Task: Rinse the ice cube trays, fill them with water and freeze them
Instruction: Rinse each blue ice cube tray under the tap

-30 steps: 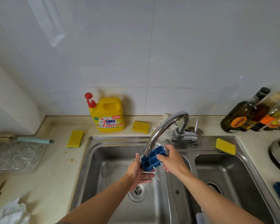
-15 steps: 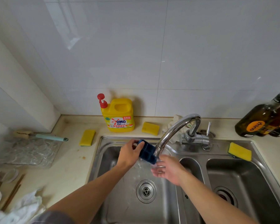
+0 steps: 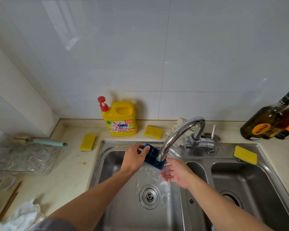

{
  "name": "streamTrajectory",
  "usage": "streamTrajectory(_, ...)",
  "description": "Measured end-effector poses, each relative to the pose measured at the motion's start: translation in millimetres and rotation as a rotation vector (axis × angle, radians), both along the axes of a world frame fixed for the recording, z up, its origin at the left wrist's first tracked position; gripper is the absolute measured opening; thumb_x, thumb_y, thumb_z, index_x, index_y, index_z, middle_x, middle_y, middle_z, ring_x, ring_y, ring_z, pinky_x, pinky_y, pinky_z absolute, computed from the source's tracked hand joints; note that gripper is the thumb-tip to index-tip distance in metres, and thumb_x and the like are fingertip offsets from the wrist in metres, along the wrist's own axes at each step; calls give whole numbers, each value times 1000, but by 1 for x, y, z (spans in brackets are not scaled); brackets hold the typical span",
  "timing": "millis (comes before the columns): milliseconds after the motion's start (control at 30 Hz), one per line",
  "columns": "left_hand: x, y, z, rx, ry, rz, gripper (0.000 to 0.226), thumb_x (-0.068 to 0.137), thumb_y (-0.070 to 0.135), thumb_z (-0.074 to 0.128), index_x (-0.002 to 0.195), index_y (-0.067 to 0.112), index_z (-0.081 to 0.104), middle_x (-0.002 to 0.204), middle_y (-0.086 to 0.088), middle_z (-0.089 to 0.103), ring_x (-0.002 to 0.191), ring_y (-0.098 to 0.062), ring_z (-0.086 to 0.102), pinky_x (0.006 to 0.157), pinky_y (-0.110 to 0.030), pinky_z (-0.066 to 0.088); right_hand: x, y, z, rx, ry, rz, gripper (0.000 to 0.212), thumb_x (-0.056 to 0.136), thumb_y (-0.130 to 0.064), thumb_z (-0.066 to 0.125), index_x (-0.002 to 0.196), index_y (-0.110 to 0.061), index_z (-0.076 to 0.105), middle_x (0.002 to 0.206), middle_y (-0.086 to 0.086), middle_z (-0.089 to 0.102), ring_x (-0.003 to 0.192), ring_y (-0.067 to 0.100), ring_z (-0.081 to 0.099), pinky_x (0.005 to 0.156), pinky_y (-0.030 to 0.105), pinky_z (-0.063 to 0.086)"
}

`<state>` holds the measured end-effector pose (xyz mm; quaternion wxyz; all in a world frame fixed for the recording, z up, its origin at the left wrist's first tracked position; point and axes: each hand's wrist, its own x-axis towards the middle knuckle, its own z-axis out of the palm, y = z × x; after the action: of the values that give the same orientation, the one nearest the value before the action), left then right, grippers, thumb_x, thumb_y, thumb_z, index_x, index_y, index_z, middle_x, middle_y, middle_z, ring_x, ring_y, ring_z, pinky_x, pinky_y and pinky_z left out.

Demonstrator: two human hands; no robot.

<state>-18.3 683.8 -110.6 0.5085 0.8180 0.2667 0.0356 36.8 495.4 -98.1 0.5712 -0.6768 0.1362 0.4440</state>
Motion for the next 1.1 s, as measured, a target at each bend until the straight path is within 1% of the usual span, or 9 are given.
streamTrajectory(100,-1,-4,0,-9,11,3,22,98,45,60,103,25,69,85,5,70,72,-16,69,68,-34,61,-1,-5,1,-17,-4,4,33,110,-27,44,122,2,56,118,32,66,80,32,65,76,42,57)
streamTrajectory(200,-3,-7,3,-30,27,3,20,98,45,61,101,26,68,85,4,70,69,-15,71,59,-27,60,-4,-8,3,-21,-10,0,32,110,-27,44,121,0,57,112,29,68,78,31,66,74,41,58)
streamTrajectory(367,-4,-10,3,-77,69,11,27,99,41,60,107,16,68,89,-2,70,59,-15,73,57,-33,62,-7,-12,6,-34,-37,-6,34,110,-29,44,120,-1,58,115,31,68,78,30,66,72,40,58)
streamTrajectory(500,-6,-14,2,-117,82,-6,28,101,38,59,111,14,66,94,-6,71,61,-17,74,58,-33,63,-8,-18,7,-48,-61,-11,35,109,-32,47,121,-2,61,111,29,70,79,30,67,70,39,59)
streamTrajectory(633,-6,-19,2,-177,88,-12,26,102,34,58,112,12,65,98,-12,71,65,-22,76,61,-38,64,-8,-24,6,-49,-79,-32,36,108,-35,51,121,-4,62,112,29,69,78,30,67,74,41,61)
streamTrajectory(800,-6,-23,1,-255,88,-24,27,104,32,54,116,10,65,100,-16,73,69,-26,76,64,-39,64,-4,-29,8,-42,-133,-48,29,107,-34,51,119,-10,62,112,27,69,77,29,67,69,37,60)
streamTrajectory(900,-5,-23,1,-301,90,-16,28,105,33,52,117,10,63,100,-15,73,71,-26,77,63,-36,63,-1,-29,14,-31,-177,-53,22,105,-32,53,112,-14,64,111,26,70,73,27,67,68,36,60)
streamTrajectory(1000,-3,-22,0,-338,77,-3,27,106,33,51,118,12,63,99,-13,74,72,-27,77,62,-35,62,2,-28,19,-26,-227,-58,16,105,-32,53,102,-21,64,105,24,70,67,24,67,63,33,59)
streamTrajectory(1100,-3,-20,-2,-364,73,-5,27,106,33,50,117,12,63,98,-12,74,73,-27,77,66,-38,64,3,-28,20,-43,-269,-45,16,106,-30,51,99,-22,64,103,22,69,67,24,66,65,35,60)
